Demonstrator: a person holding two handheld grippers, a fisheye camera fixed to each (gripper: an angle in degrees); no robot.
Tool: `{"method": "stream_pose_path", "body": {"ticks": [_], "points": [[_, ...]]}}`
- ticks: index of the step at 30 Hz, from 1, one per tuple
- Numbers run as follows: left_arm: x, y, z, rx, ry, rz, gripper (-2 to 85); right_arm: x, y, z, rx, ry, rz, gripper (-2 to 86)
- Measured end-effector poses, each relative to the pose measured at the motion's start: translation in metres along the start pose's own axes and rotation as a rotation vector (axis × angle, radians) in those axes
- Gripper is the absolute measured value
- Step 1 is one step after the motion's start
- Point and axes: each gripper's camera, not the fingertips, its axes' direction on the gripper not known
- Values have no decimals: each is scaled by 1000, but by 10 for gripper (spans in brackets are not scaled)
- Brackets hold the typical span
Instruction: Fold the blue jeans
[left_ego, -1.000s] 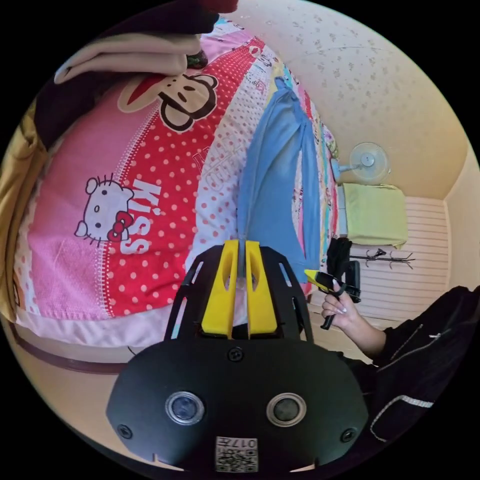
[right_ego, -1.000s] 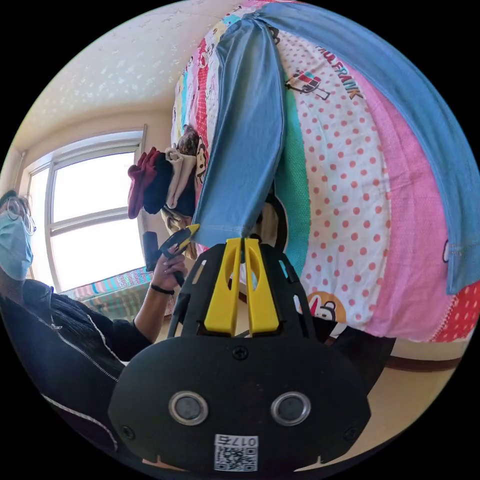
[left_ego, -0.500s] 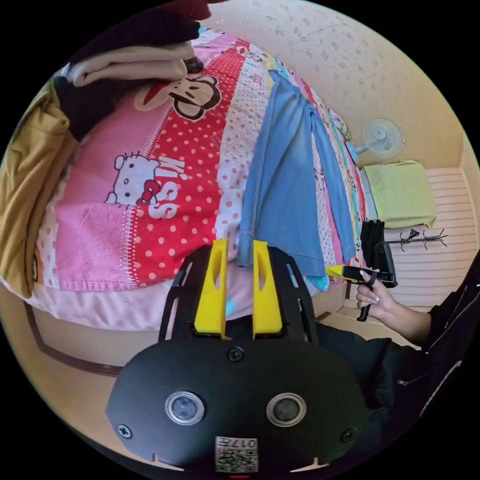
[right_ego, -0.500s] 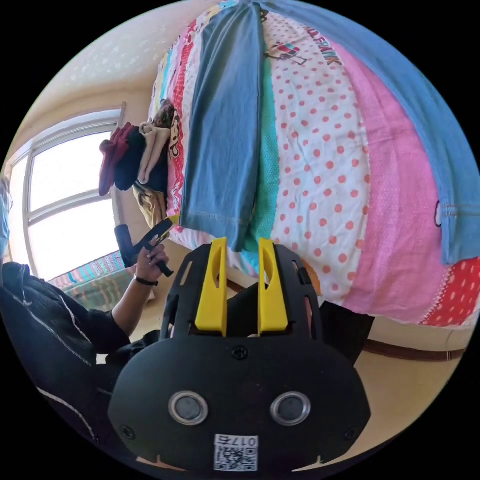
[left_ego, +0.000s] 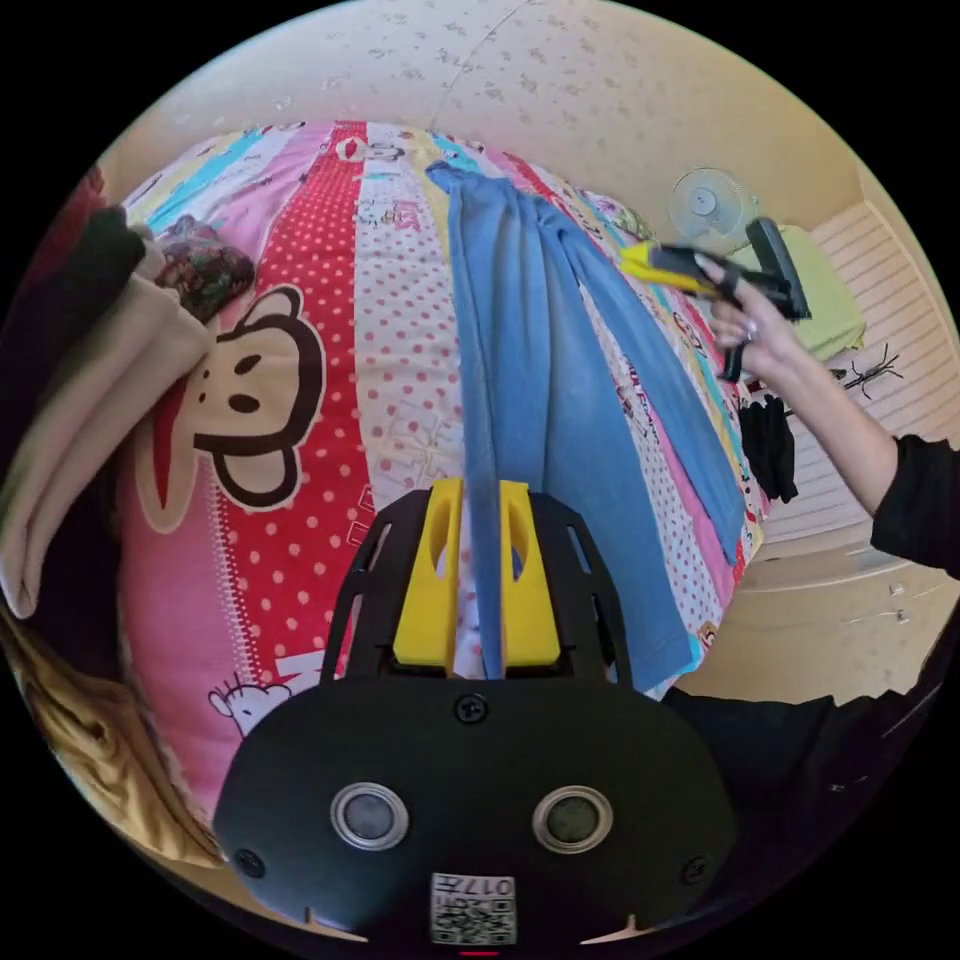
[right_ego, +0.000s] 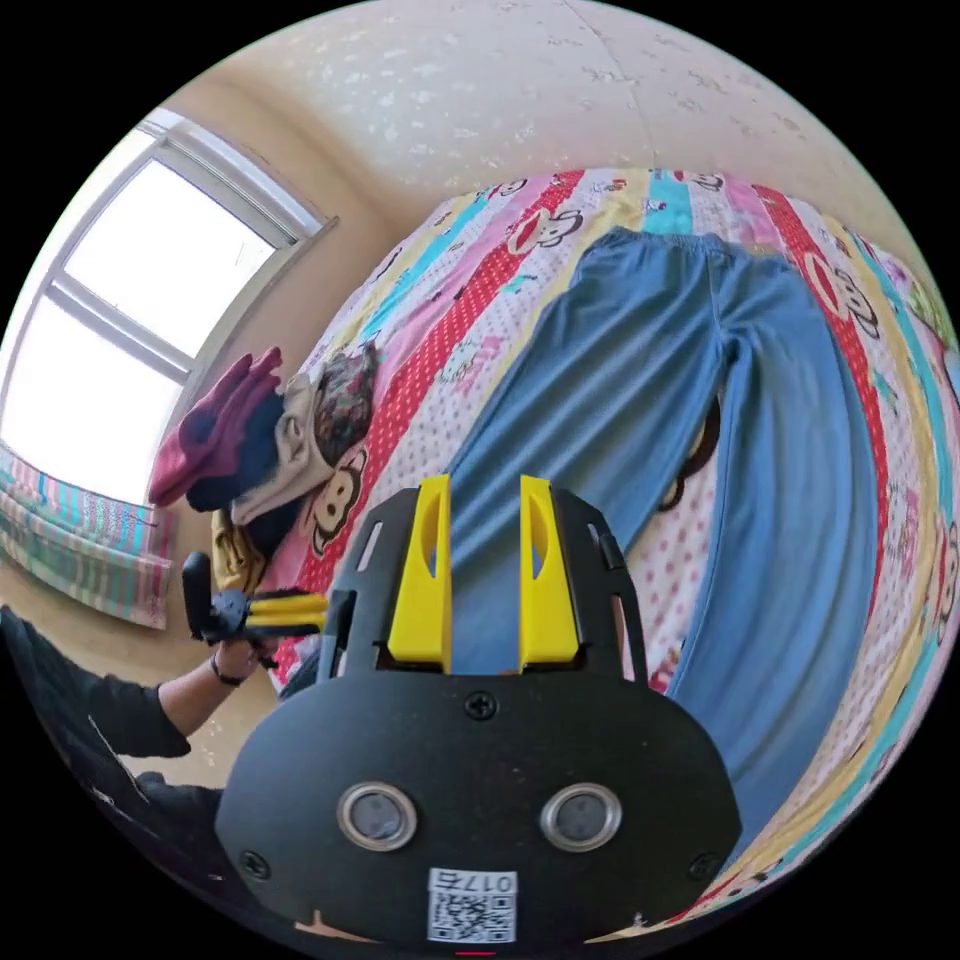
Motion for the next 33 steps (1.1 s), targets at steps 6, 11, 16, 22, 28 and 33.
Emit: {"method": "stream_pose_path", "body": {"ticks": [6, 11, 16, 22, 28, 33], "points": [[24, 25, 28, 62, -130, 24, 65, -24, -169, 87, -44, 247, -5, 103], [21, 37, 23, 126, -129, -1, 65, -42, -222, 150, -130, 451, 51, 106], [-9, 36, 10, 144, -28, -62, 41, -39, -224, 176, -123, 517, 167, 53], [-42, 30, -17, 139, 76, -133, -1, -77, -224, 183, 28, 544, 18, 28], [-54, 31, -51, 161, 50, -157, -8, -56, -217, 210, -54, 444, 13, 69], [-68, 34, -105, 207, -50, -222, -9, -55, -186, 163, 85, 156, -14, 104]]}}
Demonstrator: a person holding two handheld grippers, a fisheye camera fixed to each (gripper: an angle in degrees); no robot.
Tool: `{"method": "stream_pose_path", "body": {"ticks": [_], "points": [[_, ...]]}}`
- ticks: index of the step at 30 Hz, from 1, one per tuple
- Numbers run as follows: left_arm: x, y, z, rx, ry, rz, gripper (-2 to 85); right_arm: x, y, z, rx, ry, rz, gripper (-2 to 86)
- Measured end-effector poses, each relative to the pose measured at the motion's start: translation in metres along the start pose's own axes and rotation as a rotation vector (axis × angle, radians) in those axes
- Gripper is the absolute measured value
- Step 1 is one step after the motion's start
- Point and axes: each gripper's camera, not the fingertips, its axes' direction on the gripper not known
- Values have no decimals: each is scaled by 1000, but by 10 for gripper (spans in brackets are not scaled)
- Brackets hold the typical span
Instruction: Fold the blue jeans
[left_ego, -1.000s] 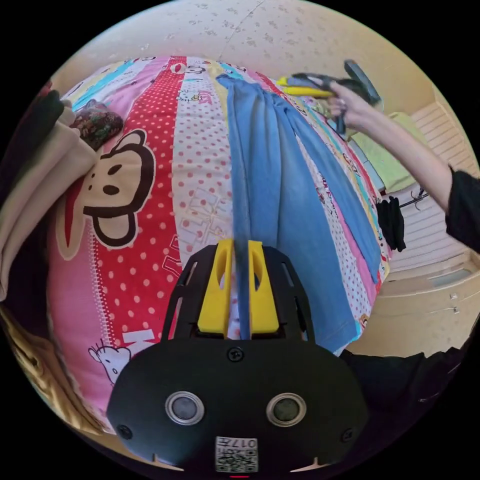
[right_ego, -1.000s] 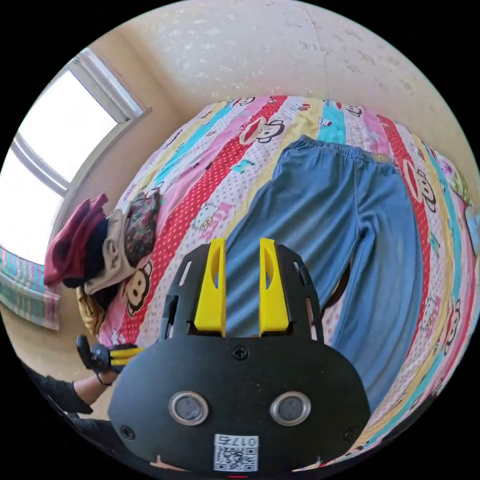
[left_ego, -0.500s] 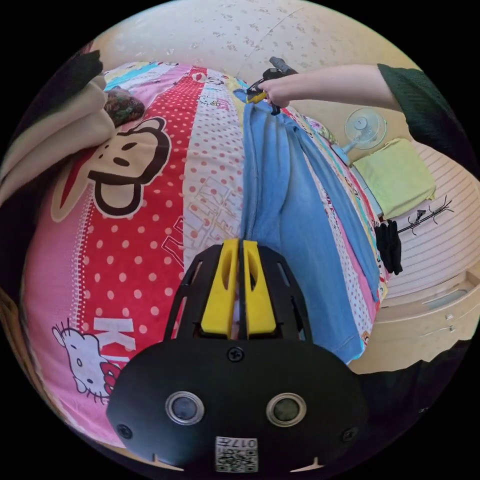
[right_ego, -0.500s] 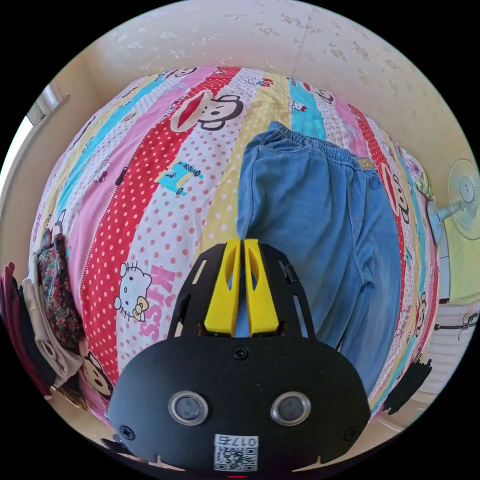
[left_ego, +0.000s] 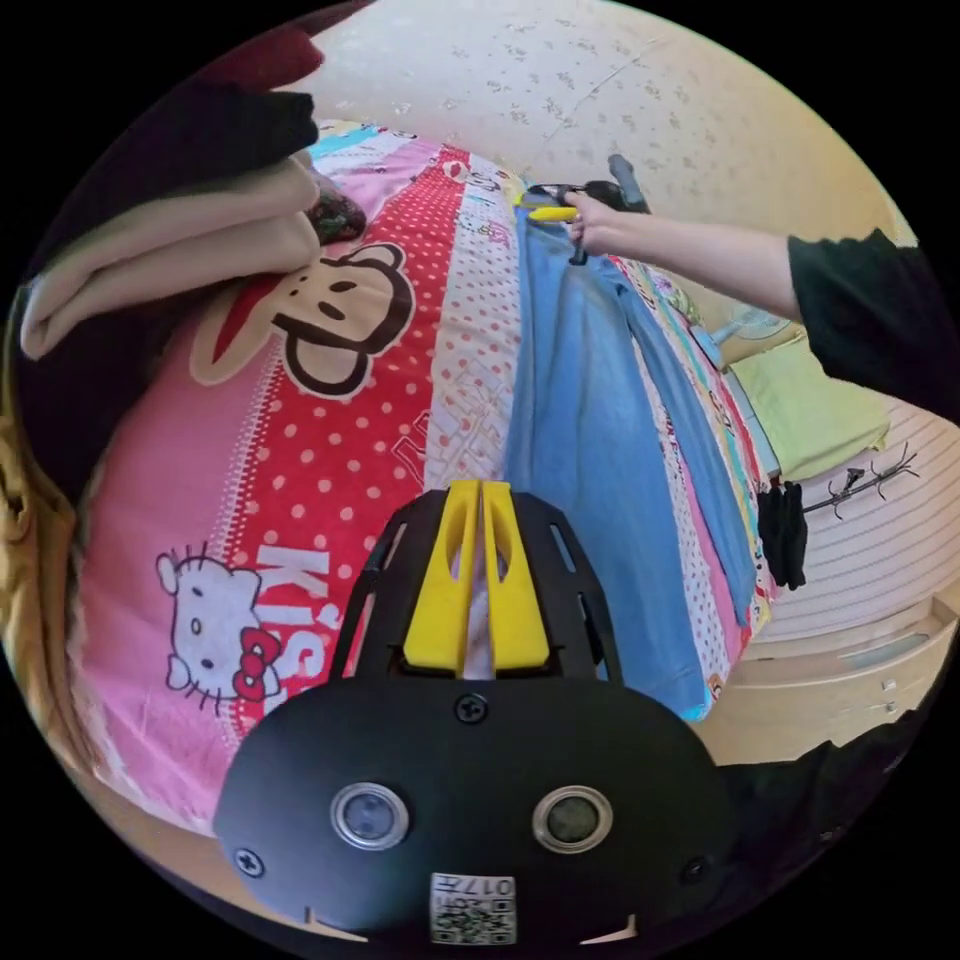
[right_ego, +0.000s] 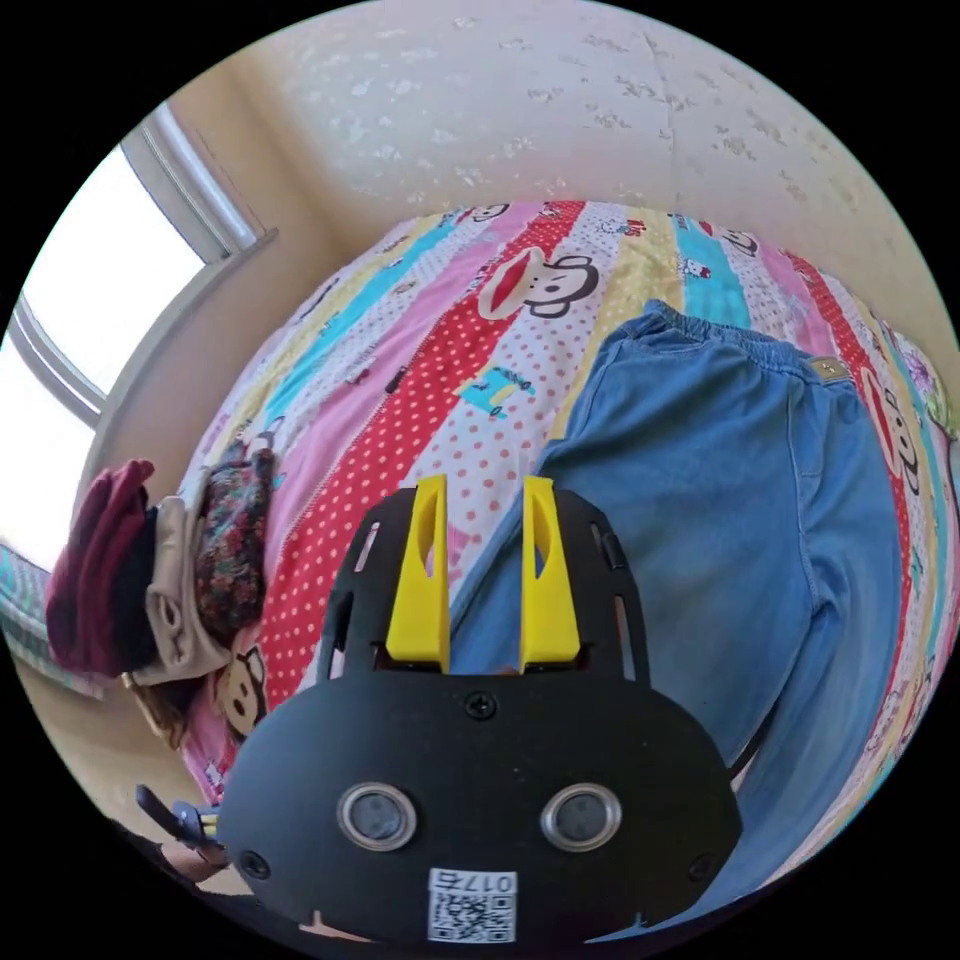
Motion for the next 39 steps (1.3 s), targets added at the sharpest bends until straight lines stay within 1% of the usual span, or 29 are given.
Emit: {"method": "stream_pose_path", "body": {"ticks": [2, 3, 5, 6, 7, 8, 9, 10, 11, 12, 13, 15, 17, 18, 20, 21, 22, 23, 24, 25, 26, 27, 29, 30, 32, 34, 36, 37, 39], "points": [[-5, -3, -25, 40, 17, -10, -9, -9, 40, -29, -18, -130, -66, 101], [-7, -6, -41, 65, 56, -6, -9, -12, 54, -37, -13, -148, -84, 99], [-4, -12, -60, 84, 100, 10, -9, -21, 123, -65, 2, -182, -134, 91], [1, -16, -68, 73, 106, 30, -9, -23, 142, -69, -2, -181, -144, 90], [5, -18, -70, 61, 101, 44, -9, -29, 182, -68, -36, -176, -166, 90], [14, -23, -72, 16, 80, 74, -9, -36, 220, -58, -119, -193, -210, 94], [24, -27, -72, -45, 50, 97, -9, -40, 238, -50, -170, -210, -234, 100], [28, -29, -72, -73, 29, 107, -9, -47, 270, -33, -269, -244, -275, 111], [38, -32, -76, -102, -32, 119, -8, -53, 294, -32, -218, -225, -335, 113], [49, -35, -85, -93, -80, 144, -7, -56, 301, -37, -177, -190, -364, 114], [55, -37, -91, -85, -91, 162, -6, -58, 304, -44, -173, -127, -402, 109], [78, -52, -112, -63, -77, 211, 6, -47, 302, -68, -110, -124, -391, 106], [95, -65, -123, -55, -29, 212, 23, 5, 307, -117, 18, -216, -211, 104], [108, -73, -128, -46, 17, 210, 31, 23, 310, -129, 30, -240, -160, 104], [134, -87, -129, -38, 91, 225, 36, 109, 330, -176, 64, -277, 10, 101], [155, -97, -128, -51, 133, 240, 39, 133, 337, -188, 66, -281, 38, 100], [167, -103, -127, -57, 152, 250, 39, 179, 350, -212, 47, -290, 53, 99], [190, -112, -125, -58, 188, 277, 41, 220, 365, -232, -8, -294, 6, 97], [215, -120, -123, -54, 226, 309, 43, 238, 372, -240, -55, -286, -17, 96], [226, -124, -121, -55, 242, 322, 43, 275, 391, -253, -162, -242, -10, 96], [249, -131, -116, -61, 269, 345, 49, 310, 415, -263, -240, -207, 34, 96], [270, -138, -109, -71, 290, 368, 67, 325, 428, -267, -271, -199, 57, 97], [300, -146, -97, -88, 290, 392, 108, 373, 477, -268, -386, -171, 158, 100], [319, -153, -90, -103, 267, 409, 127, 381, 488, -265, -408, -175, 177, 101], [345, -161, -83, -135, 285, 487, 127, 395, 517, -254, -416, -249, 198, 100], [363, -172, -81, -150, 296, 519, 127, 392, 526, -243, -407, -297, 179, 101], [379, -189, -85, -183, 340, 531, 126, 388, 532, -231, -416, -284, 165, 97], [382, -193, -87, -191, 347, 530, 125, 387, 535, -227, -410, -244, 170, 88], [393, -209, -93, -220, 367, 541, 123, 390, 539, -231, -357, -191, 197, 67]]}}
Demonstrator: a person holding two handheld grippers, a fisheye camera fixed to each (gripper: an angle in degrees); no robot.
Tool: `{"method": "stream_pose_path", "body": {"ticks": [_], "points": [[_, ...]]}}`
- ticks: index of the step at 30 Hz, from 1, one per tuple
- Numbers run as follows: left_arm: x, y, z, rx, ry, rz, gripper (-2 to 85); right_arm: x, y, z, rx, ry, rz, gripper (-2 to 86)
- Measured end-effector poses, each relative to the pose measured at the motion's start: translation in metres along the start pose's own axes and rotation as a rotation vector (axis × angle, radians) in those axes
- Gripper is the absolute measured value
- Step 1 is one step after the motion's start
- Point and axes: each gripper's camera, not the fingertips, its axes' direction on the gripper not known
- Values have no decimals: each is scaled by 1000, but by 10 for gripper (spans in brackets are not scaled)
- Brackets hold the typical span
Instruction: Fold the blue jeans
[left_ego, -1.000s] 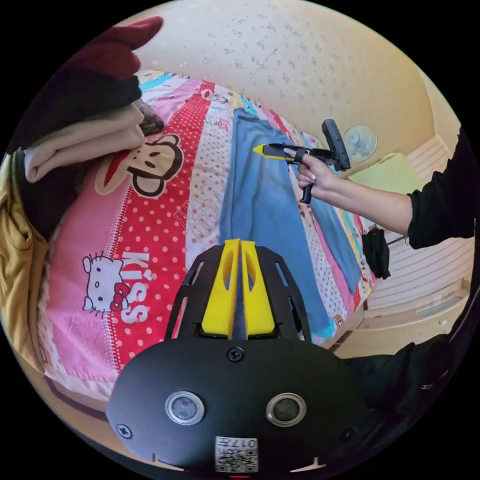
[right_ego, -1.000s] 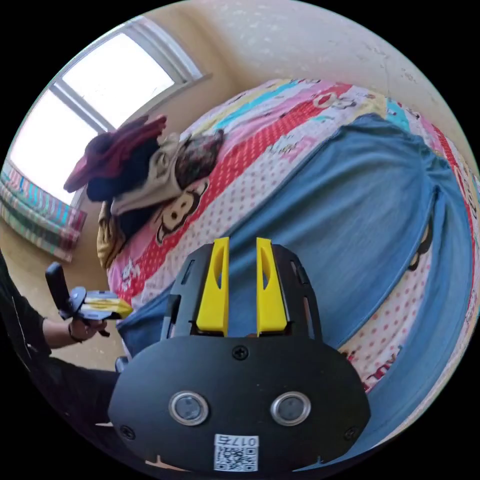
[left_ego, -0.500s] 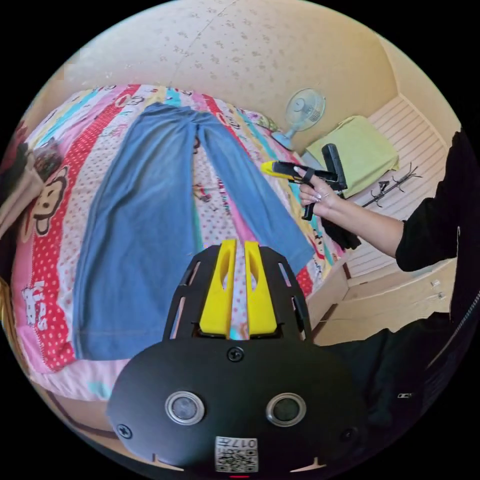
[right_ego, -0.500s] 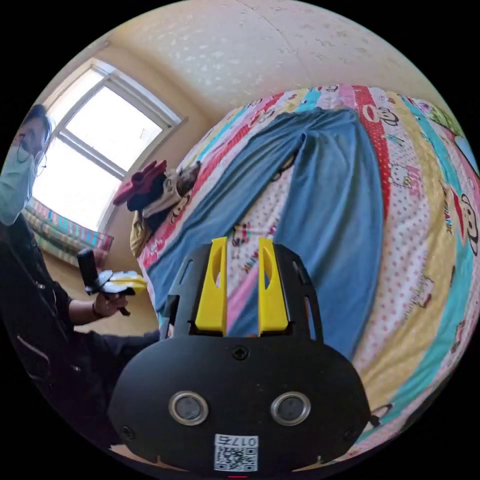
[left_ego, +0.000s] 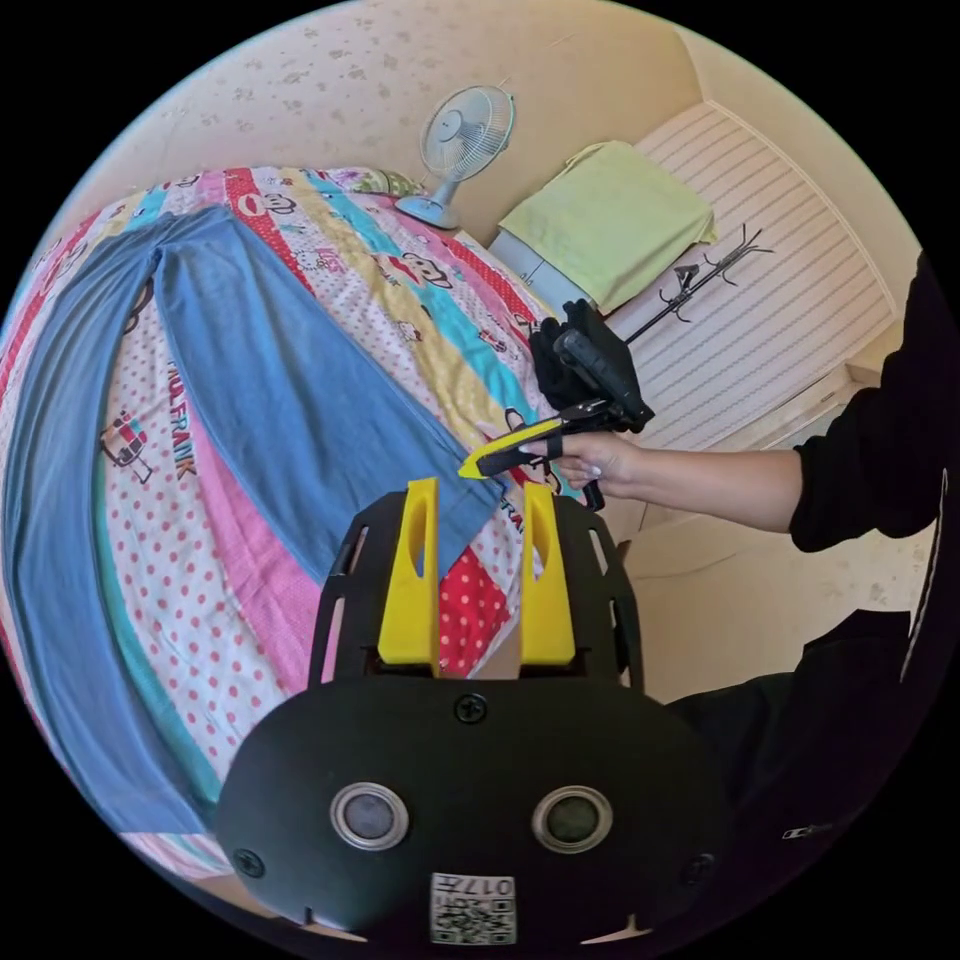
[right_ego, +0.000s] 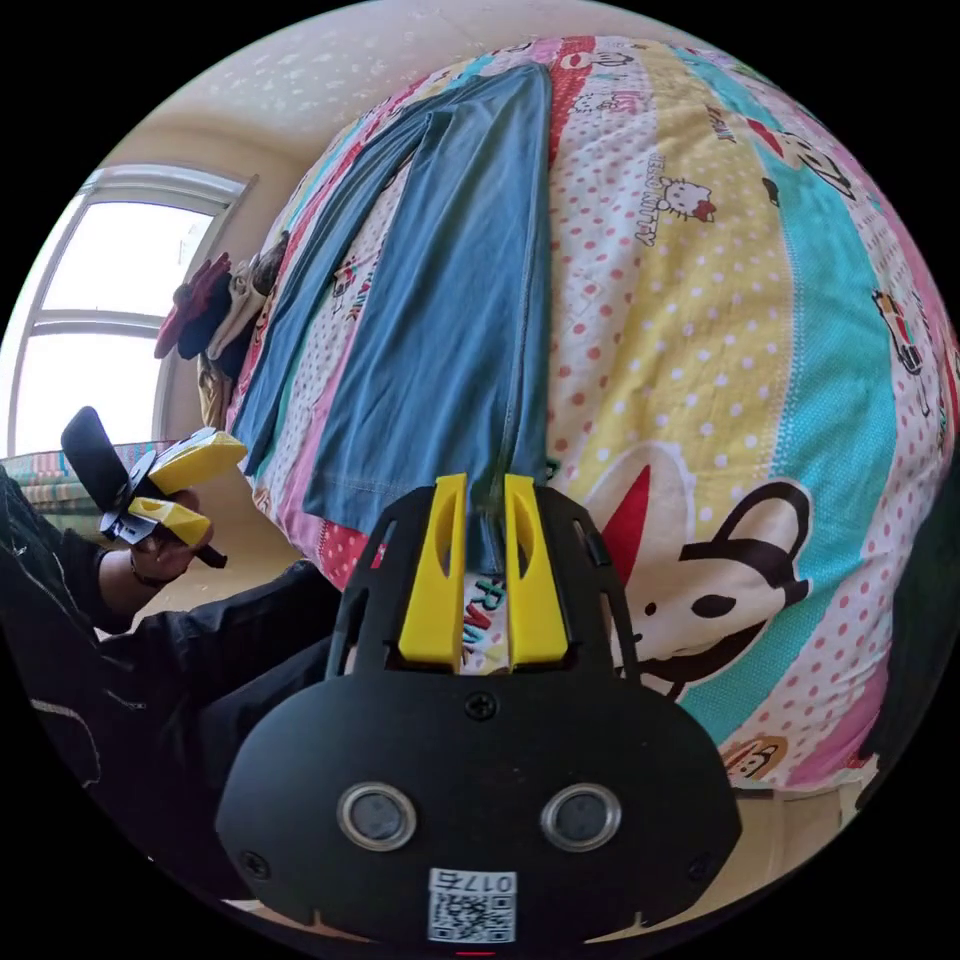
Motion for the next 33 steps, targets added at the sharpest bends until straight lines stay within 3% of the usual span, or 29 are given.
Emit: {"method": "stream_pose_path", "body": {"ticks": [4, 10, 15, 18, 25, 29, 33], "points": [[5, -25, -11, -36, -10, 11, 119, 23, 0, -3, -44, 80, 27, 57], [7, -56, -35, -38, 17, -23, 104, 48, -9, 6, -82, -53, -1, 76], [13, -73, -57, -50, 13, -24, 107, 53, -13, 6, -116, 68, -3, 36], [22, -81, -66, -64, -6, 1, 125, 65, -14, -9, -110, -74, 72, 27], [62, -98, -79, -14, -122, 94, 143, 94, -8, -42, 28, -623, 250, 20], [96, -104, -92, 73, -228, 110, 140, 96, -3, -41, 45, -687, 316, 20], [127, -108, -85, 41, -489, 114, 115, 89, -2, -33, 16, -765, 325, 22]]}}
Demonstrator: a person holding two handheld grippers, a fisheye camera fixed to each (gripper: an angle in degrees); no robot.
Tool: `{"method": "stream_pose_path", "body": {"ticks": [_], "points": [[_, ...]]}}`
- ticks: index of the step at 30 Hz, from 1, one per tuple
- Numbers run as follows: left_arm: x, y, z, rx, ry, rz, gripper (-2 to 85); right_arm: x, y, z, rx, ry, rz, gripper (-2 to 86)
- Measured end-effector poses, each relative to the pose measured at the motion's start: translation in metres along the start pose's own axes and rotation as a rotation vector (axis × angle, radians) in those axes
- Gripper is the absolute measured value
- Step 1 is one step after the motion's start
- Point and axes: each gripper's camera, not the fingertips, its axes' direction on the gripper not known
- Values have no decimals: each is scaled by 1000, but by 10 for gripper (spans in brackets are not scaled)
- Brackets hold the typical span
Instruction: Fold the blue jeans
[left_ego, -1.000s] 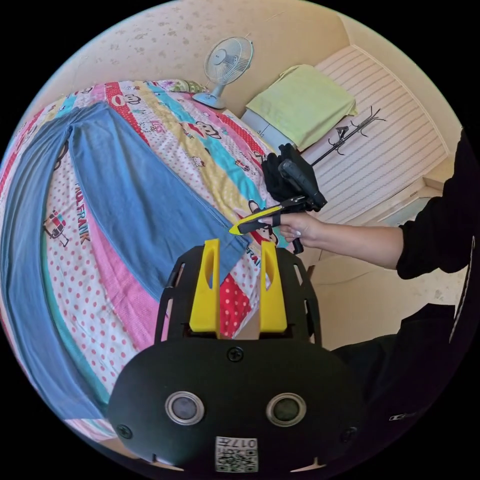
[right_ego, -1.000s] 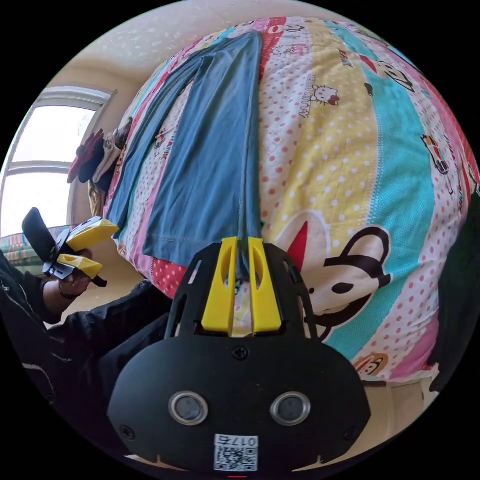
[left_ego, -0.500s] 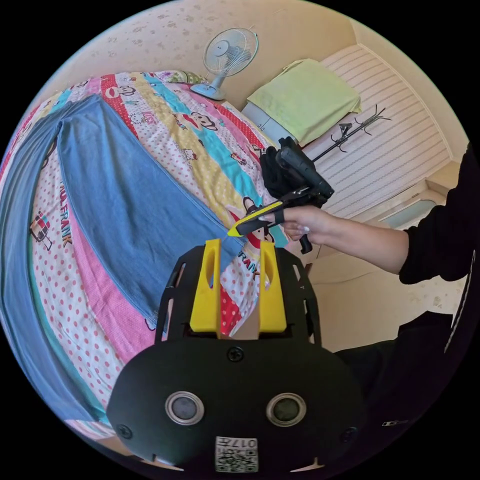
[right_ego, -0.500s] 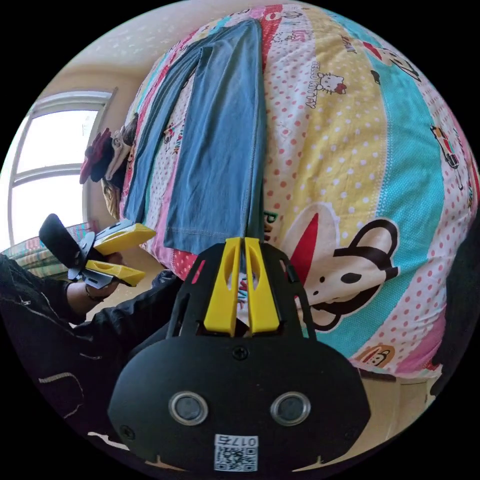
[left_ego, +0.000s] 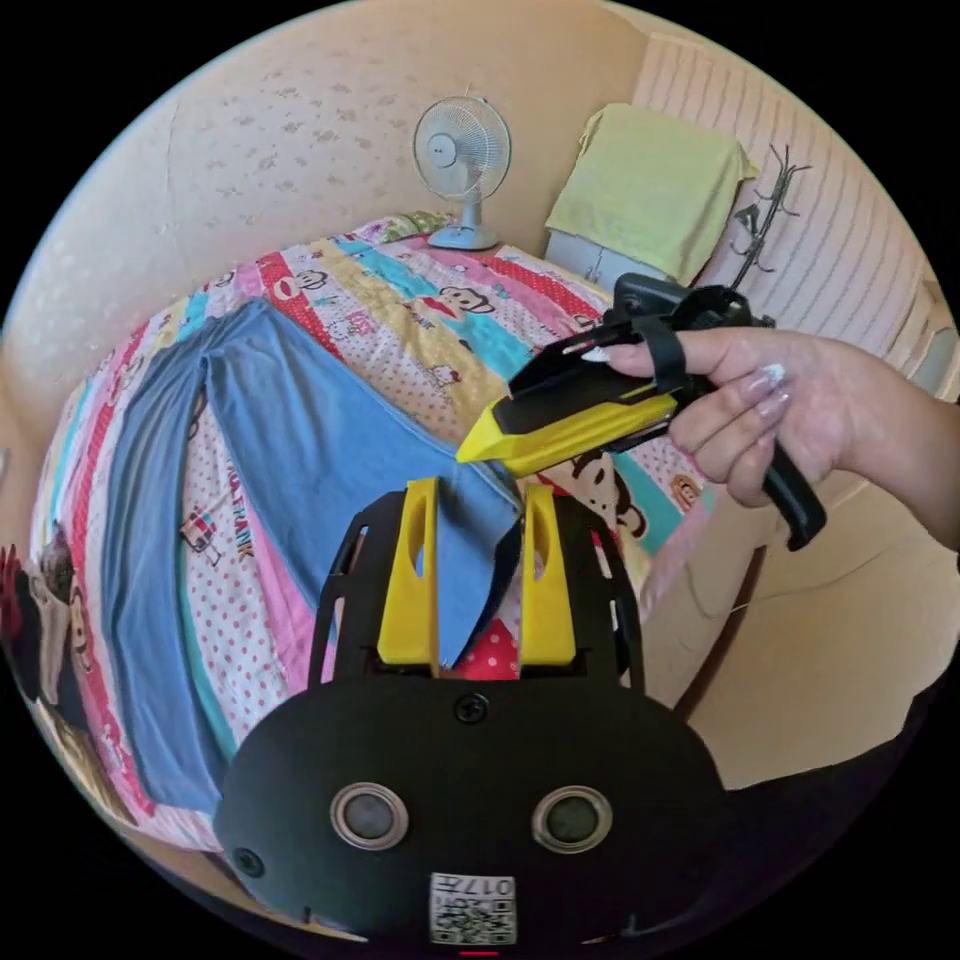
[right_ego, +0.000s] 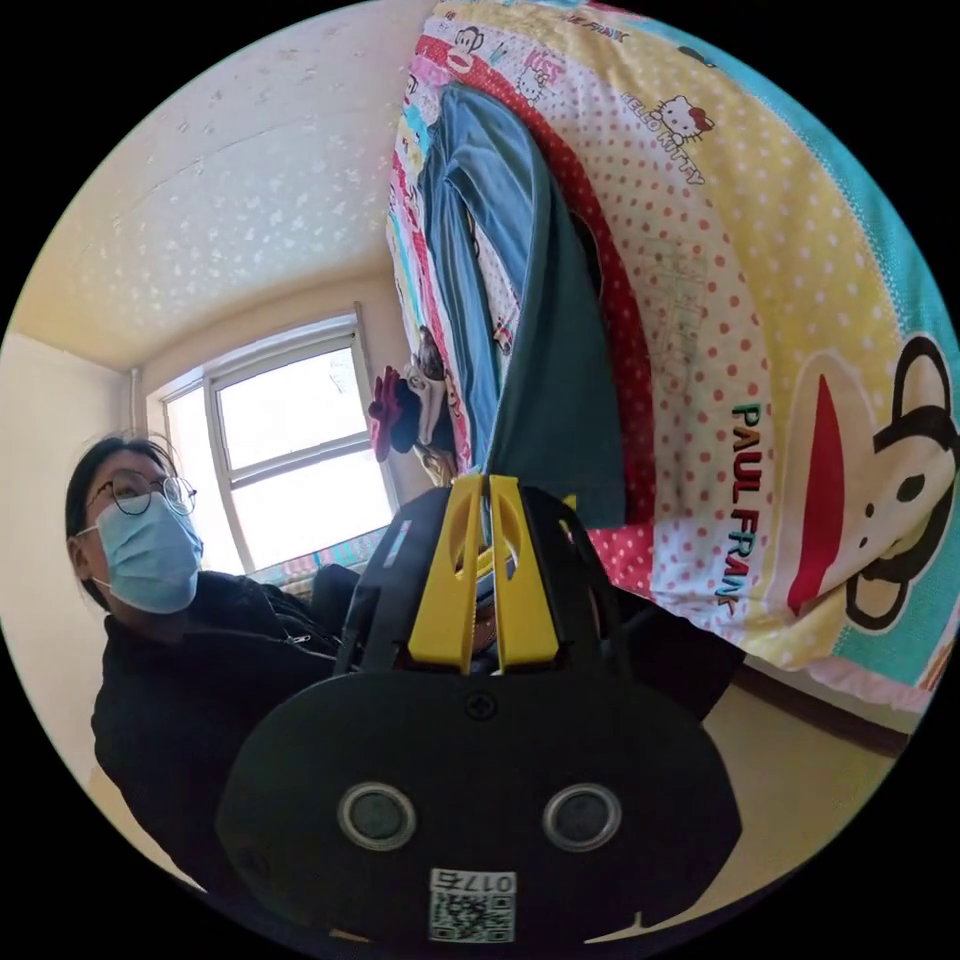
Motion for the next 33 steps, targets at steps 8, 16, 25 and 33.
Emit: {"method": "stream_pose_path", "body": {"ticks": [8, 16, 25, 33], "points": [[-8, 12, -31, 59, 0, -135, 125, -26, -31, -14, -99, -44, -120, 66], [-24, 30, -47, 89, 85, -115, 123, -128, -240, -7, 159, 305, -434, 124], [-38, 68, -35, 136, 102, -194, 107, -130, -416, 85, 343, 763, -349, 123], [-58, 122, 2, 192, 201, -344, 76, -118, -422, 119, 363, 870, -229, 78]]}}
